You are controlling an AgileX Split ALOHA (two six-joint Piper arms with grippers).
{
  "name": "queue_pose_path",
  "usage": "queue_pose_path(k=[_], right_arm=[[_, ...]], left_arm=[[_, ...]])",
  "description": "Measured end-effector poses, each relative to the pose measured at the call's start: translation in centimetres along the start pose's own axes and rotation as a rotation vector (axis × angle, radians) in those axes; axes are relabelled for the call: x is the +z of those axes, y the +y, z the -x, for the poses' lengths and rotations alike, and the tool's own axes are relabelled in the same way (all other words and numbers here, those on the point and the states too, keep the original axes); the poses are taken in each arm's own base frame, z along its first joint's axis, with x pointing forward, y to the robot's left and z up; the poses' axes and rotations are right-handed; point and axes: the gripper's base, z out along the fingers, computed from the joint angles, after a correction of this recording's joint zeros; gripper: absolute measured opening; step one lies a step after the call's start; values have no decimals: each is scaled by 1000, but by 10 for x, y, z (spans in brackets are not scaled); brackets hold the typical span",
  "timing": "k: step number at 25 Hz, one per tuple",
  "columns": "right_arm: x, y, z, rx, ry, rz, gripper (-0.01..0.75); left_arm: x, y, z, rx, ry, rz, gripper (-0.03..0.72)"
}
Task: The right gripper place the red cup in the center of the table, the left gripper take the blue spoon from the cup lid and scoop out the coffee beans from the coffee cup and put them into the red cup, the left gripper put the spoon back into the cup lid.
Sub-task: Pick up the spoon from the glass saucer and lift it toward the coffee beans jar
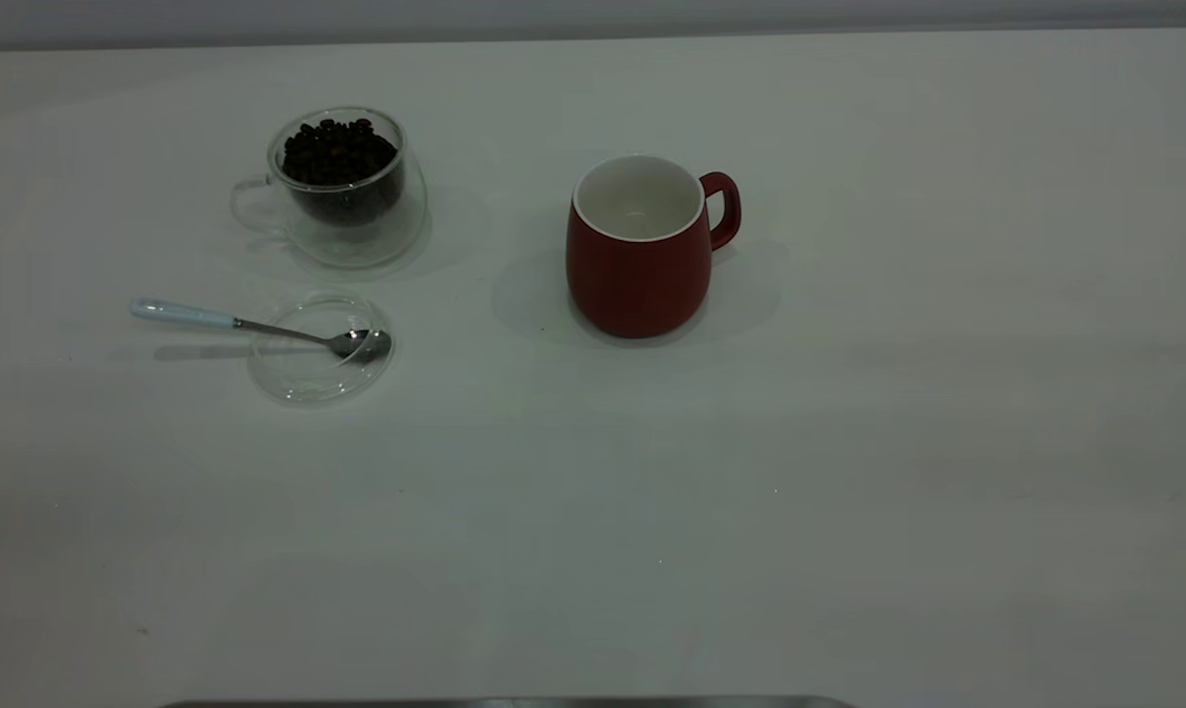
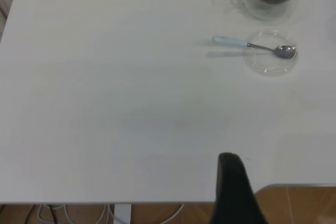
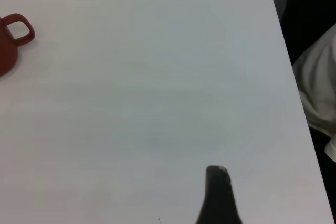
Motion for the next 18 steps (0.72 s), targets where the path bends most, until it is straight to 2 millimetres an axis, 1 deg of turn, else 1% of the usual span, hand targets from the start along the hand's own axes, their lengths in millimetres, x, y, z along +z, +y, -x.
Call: queue_pose_path(k=[10,15,18], right_arm=[[0,0,0,0,0,0,591],[0,0,0,0,0,0,591],[0,0,0,0,0,0,591]], left_arm=[[0,-1,0,-2,0,-14,518],[0,-7,0,-13,-2,-81,517],[-1,-12,4,-69,-19,-136,517]])
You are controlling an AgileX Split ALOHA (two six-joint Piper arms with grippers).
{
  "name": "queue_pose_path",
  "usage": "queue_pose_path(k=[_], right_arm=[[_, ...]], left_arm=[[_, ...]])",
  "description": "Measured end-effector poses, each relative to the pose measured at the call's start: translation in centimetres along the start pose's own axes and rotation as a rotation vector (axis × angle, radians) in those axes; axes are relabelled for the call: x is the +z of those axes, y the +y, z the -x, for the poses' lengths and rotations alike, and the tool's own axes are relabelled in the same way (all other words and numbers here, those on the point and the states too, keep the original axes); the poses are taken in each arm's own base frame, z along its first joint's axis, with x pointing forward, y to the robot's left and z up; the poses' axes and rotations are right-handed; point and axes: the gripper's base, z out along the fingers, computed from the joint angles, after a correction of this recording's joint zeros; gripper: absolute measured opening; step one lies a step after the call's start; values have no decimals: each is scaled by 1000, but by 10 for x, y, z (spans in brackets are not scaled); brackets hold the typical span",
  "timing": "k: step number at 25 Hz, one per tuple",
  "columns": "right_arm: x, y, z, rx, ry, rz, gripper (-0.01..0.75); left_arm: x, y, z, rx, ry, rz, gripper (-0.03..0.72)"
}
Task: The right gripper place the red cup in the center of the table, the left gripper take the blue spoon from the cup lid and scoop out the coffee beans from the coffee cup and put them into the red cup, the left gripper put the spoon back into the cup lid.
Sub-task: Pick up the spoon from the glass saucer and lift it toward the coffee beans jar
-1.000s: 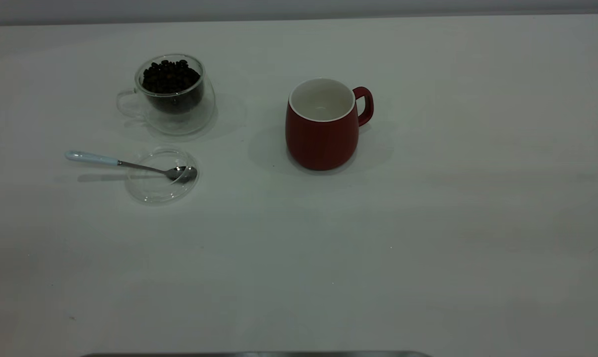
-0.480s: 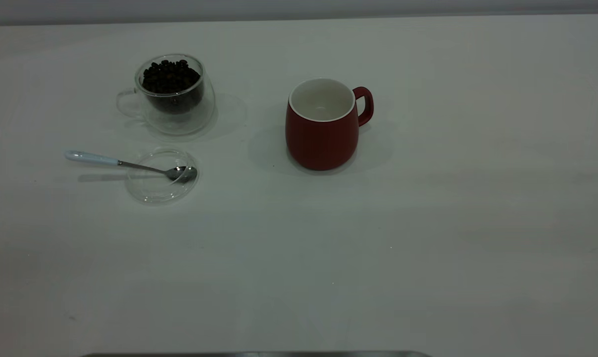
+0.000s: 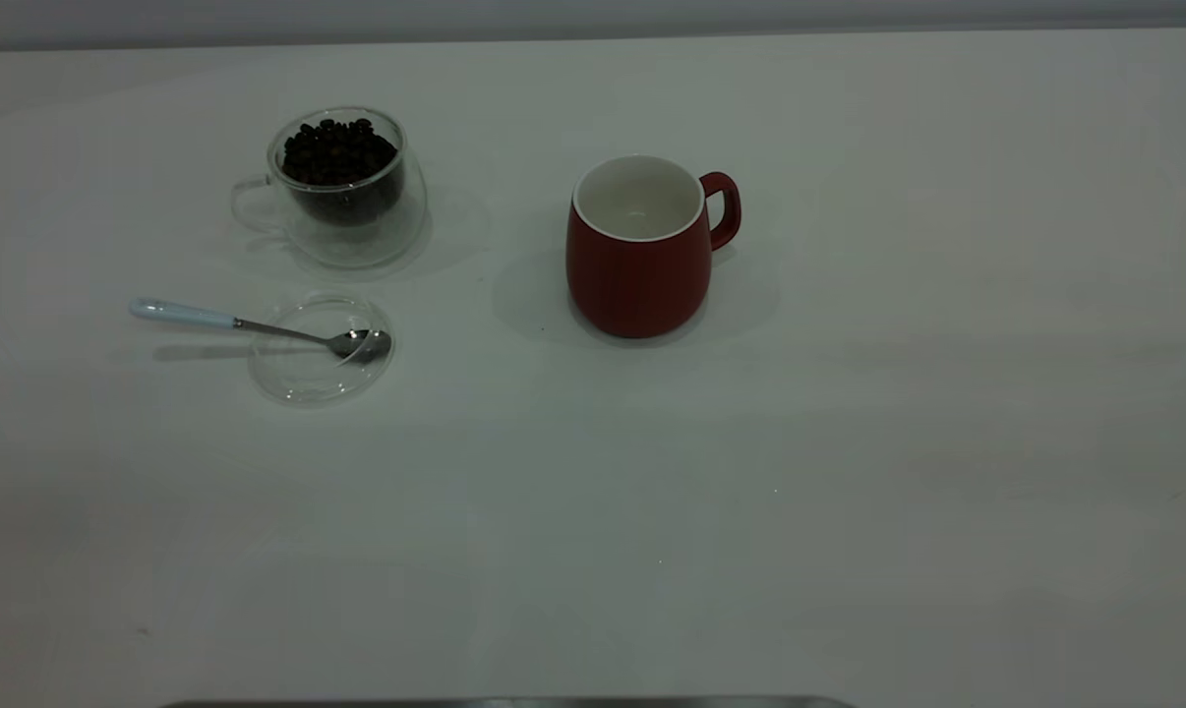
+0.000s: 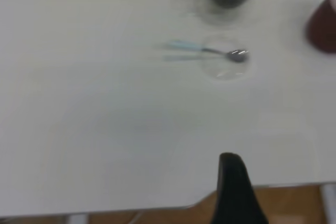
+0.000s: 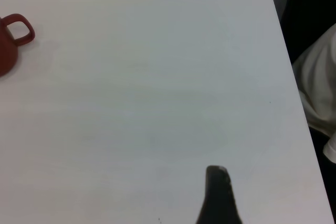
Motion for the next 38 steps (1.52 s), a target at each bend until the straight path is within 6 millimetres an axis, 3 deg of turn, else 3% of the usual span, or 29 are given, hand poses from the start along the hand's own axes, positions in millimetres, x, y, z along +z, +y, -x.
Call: queue_pose_path(k=[5,10,16,22,25,29,33,38], right_arm=[[0,0,0,0,0,0,591],[0,0,0,0,0,0,591],[0,0,0,0,0,0,591],[0,0,0,0,0,0,591],[0,0,0,0,0,0,591],[0,0,0,0,0,0,591],[0,0,0,0,0,0,591],[0,0,0,0,0,0,591]], left_arm=[[4,-6,34,-72,67,-44,517],[32,-7,93,-45,264,-40,517],[102,-9,168,10,462,-98,517],[179,-20,219,39,557,-307,517],[221,-14,233,7,626,-403,517],[283,24,240,-102,689,-476,517],[331,80,224,-217,685,-517,517],[359,128,192,-247,691,-549,517]])
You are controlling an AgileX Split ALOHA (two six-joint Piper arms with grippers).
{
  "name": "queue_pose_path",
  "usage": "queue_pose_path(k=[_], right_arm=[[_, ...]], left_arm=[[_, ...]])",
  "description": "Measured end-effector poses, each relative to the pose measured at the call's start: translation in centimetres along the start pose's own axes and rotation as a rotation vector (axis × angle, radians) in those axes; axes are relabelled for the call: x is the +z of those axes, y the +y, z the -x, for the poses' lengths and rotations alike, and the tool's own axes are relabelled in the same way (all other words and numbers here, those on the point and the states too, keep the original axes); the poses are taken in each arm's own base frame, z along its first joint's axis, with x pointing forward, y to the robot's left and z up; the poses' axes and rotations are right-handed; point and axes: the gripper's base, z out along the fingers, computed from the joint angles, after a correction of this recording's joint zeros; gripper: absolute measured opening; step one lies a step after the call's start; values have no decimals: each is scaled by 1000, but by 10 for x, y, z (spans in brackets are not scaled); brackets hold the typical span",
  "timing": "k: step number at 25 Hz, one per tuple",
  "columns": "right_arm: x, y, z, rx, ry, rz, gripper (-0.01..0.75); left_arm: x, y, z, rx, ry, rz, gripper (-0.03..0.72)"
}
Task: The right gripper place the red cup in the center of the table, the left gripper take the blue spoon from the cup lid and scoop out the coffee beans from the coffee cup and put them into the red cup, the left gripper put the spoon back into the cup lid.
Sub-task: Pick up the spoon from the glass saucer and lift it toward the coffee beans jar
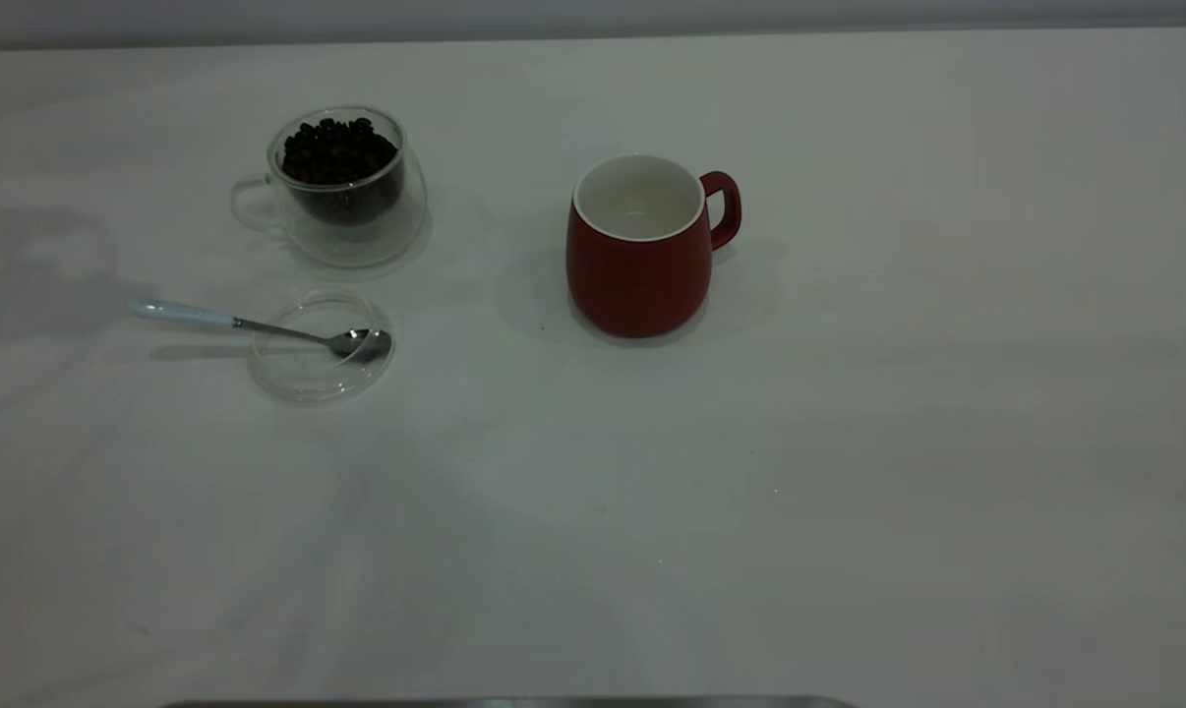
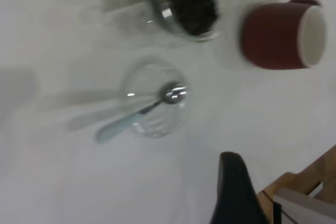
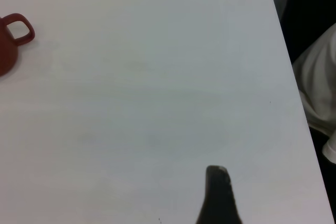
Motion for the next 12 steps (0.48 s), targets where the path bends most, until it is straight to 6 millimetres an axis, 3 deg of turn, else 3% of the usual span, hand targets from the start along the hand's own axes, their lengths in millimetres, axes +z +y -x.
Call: queue_pose_path(k=[12], right_arm=[[0,0,0,0,0,0,591]], left_arm=[[68,72,-19,-11,176,-65,517]])
